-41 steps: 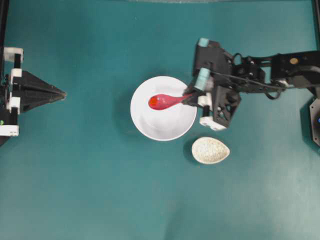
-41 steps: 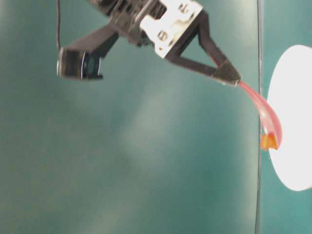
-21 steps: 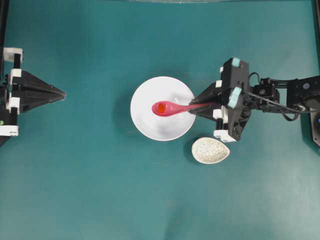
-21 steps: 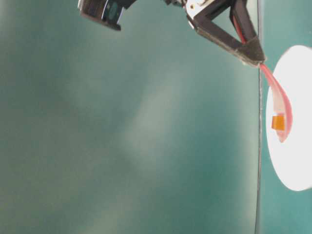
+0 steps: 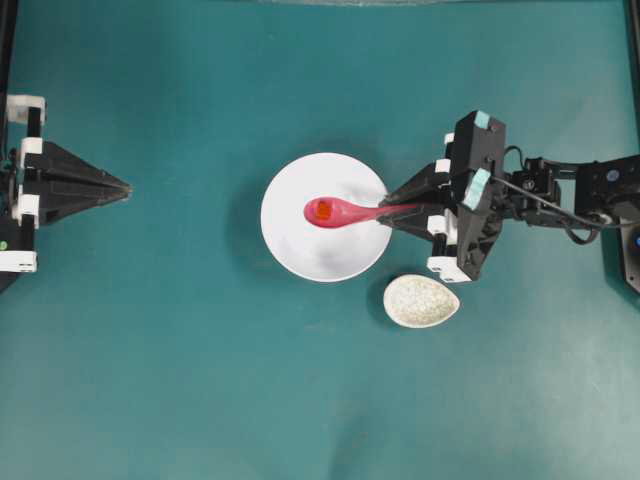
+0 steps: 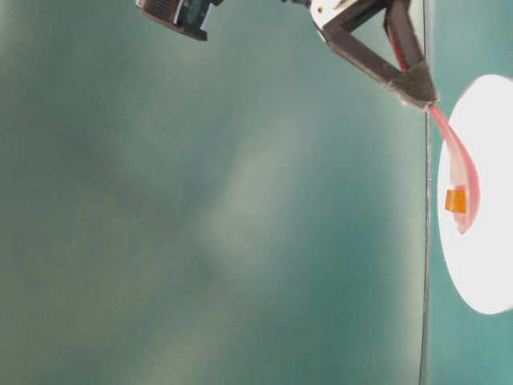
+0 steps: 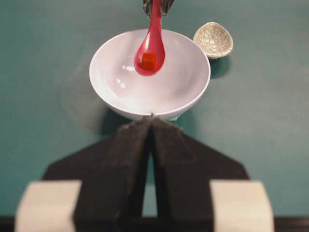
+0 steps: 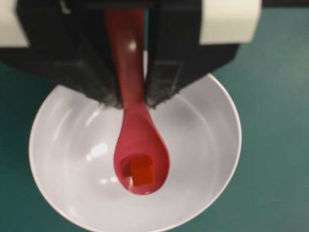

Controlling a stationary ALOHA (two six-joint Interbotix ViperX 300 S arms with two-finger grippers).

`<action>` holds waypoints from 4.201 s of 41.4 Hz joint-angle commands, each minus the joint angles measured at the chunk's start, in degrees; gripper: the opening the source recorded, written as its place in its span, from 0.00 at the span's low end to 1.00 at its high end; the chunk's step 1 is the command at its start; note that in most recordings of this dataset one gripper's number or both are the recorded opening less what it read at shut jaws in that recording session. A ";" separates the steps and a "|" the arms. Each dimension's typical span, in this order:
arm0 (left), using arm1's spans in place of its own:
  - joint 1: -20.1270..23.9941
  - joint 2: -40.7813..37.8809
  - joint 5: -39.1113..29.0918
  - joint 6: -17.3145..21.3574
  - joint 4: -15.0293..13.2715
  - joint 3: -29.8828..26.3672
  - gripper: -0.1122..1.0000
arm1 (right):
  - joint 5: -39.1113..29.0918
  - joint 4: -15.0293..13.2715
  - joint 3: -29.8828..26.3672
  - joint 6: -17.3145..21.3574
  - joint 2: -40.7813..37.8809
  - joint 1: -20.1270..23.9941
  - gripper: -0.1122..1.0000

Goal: Grip the spoon and scoop the red block from the bowl with right arm.
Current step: 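Tilt and raise the spoon with the red cube on it, then lift the loaded spoon up above the white bowl, then hold the spoon with the red cube steady above the bowl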

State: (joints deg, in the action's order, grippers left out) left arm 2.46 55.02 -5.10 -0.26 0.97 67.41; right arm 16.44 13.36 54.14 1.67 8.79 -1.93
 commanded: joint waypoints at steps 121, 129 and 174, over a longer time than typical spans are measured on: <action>-0.44 -0.53 0.18 0.00 0.00 -1.23 0.11 | -13.01 -2.37 -6.77 -0.62 16.08 -2.02 0.32; -0.44 -0.62 0.18 0.00 0.00 -1.23 0.11 | -12.74 -2.46 -6.77 -0.62 16.08 -2.02 0.32; -0.44 -0.70 0.00 0.00 0.00 -0.97 0.11 | -12.22 -2.64 -6.77 -0.62 16.08 -2.02 0.32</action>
State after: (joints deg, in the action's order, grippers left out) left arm 2.11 54.84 -5.27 -0.26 0.97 67.41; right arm 3.52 10.81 48.43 1.14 23.99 -4.13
